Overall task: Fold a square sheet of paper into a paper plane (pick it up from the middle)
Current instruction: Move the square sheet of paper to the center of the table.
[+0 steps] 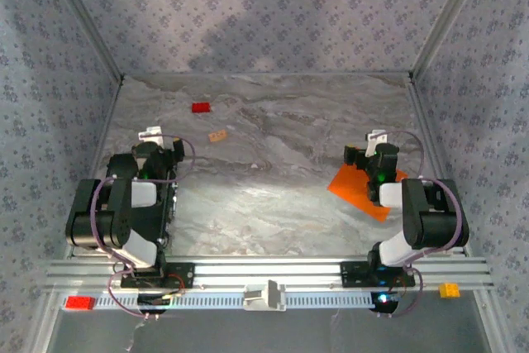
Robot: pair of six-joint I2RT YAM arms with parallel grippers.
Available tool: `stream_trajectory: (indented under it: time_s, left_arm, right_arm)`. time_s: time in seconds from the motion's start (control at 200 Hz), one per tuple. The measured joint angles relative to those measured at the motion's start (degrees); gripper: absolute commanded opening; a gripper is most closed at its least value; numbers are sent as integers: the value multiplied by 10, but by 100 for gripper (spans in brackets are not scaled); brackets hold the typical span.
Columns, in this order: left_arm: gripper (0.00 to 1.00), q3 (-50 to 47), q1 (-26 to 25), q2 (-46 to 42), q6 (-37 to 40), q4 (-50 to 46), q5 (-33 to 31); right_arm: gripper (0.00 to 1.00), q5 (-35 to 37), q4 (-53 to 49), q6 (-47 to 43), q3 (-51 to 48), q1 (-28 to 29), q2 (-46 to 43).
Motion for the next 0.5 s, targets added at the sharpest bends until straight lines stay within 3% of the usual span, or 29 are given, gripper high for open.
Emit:
stream_trajectory:
  time_s: [0.5]
  left_arm:
    - [100,0,0,0,0,0,0]
  right_arm:
    - [99,-6,0,0,0,-5,0]
